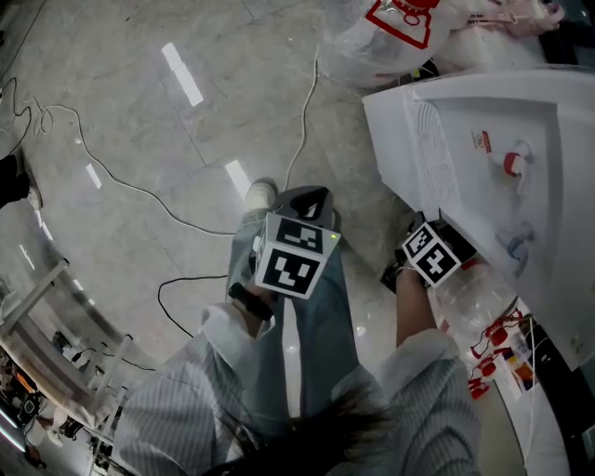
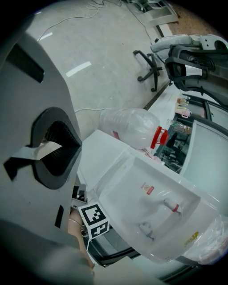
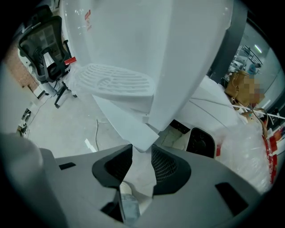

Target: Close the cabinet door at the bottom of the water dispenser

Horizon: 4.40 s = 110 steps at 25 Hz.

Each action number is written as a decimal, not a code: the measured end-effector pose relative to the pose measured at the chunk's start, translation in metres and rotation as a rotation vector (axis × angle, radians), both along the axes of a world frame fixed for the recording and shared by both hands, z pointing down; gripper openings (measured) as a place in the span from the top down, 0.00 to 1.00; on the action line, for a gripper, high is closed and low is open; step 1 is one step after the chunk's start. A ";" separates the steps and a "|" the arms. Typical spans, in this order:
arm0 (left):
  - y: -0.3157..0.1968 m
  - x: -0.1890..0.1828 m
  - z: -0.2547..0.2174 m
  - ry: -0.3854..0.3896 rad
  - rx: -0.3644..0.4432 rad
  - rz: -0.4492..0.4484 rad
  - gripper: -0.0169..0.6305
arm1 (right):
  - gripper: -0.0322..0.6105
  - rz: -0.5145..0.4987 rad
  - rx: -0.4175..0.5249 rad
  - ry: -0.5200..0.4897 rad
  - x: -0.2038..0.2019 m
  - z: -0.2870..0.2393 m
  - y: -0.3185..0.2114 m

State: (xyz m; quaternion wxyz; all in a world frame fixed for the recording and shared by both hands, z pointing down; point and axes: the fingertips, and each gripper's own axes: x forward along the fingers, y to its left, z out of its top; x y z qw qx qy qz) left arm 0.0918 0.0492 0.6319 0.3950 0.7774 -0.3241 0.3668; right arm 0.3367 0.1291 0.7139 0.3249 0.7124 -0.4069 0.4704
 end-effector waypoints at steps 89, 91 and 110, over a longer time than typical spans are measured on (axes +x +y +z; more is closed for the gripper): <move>0.038 -0.058 -0.582 0.577 0.728 0.413 0.96 | 0.93 -0.487 1.237 -0.051 -0.281 -0.703 -0.011; 0.038 -0.057 -0.581 0.578 0.728 0.417 0.96 | 0.93 -0.483 1.233 -0.058 -0.282 -0.702 -0.011; 0.027 -0.065 -0.573 0.552 0.741 0.402 0.96 | 0.93 -0.491 1.212 -0.065 -0.288 -0.696 -0.017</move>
